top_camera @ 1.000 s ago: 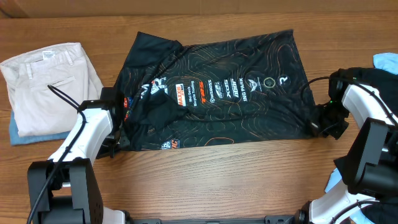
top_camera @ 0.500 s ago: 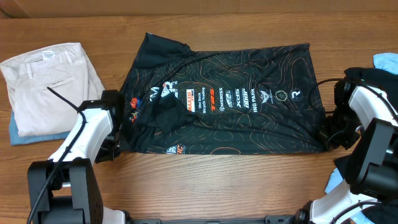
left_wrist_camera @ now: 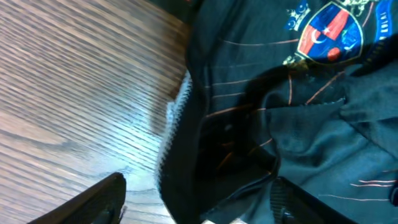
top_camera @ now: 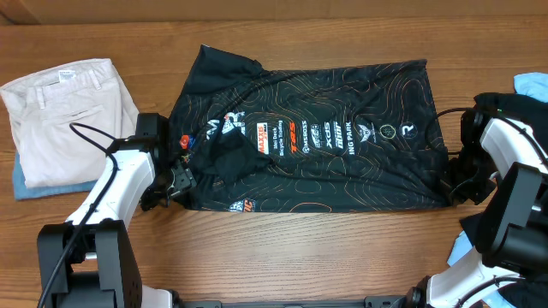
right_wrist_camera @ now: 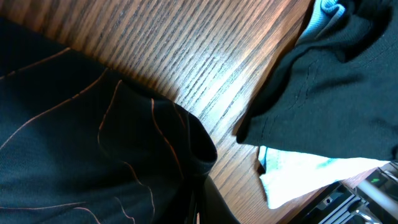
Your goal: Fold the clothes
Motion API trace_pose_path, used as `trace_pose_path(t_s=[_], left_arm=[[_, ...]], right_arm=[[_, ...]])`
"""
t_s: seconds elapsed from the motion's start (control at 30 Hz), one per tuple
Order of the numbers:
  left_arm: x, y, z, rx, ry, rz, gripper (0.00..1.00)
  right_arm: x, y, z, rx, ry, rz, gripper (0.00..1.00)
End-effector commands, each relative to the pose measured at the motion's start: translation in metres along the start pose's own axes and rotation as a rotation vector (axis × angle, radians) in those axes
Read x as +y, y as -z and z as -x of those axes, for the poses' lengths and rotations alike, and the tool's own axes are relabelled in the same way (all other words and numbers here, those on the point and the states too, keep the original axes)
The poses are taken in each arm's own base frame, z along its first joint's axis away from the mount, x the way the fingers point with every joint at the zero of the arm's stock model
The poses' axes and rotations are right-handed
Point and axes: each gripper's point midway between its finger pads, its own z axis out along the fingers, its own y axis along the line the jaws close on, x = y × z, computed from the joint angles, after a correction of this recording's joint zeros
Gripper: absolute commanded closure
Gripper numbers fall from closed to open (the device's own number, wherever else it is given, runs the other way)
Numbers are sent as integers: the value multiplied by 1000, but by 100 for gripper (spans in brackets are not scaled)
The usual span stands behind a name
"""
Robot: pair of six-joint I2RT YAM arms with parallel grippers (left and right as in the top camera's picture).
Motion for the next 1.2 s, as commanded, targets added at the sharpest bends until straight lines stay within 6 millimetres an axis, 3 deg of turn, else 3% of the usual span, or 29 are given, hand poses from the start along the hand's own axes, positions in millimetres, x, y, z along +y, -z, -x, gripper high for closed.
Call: trace_pose_path(t_s=[0.0, 0.17, 0.23, 0.27, 0.5, 0.57, 0.83, 0.93, 1.07, 1.1, 1.17], left_arm=[[-3, 2, -3, 1, -14, -34, 37], [1, -1, -10, 18, -15, -17, 63], [5, -1, -13, 32, -20, 2, 90], [12, -1, -17, 46, -19, 33, 96], [65, 11, -40, 97, 65, 313, 96], [71, 13, -43, 103, 73, 350, 96], [74, 15, -39, 82, 78, 368, 96], [67, 20, -28, 56, 82, 337, 96], [56, 29, -15, 26, 68, 285, 78], [52, 35, -10, 12, 67, 270, 55], [51, 39, -6, 2, 58, 263, 53]], right_arm=[[-3, -1, 2, -9, -12, -10, 96], [-2, -1, 2, -11, -12, -9, 96], [-2, -1, 3, -12, -12, -8, 96], [-2, -1, 3, -13, -9, -7, 96], [-5, -1, -2, 6, -3, -19, 96], [-7, 0, -6, 24, 5, -28, 96], [-8, 0, -10, 43, 7, -28, 96], [-5, 2, -10, 39, 3, -5, 96], [-3, 11, -10, 16, -2, 41, 96], [-4, 18, -9, -9, -8, 59, 93], [-5, 26, -8, -35, -5, 79, 92]])
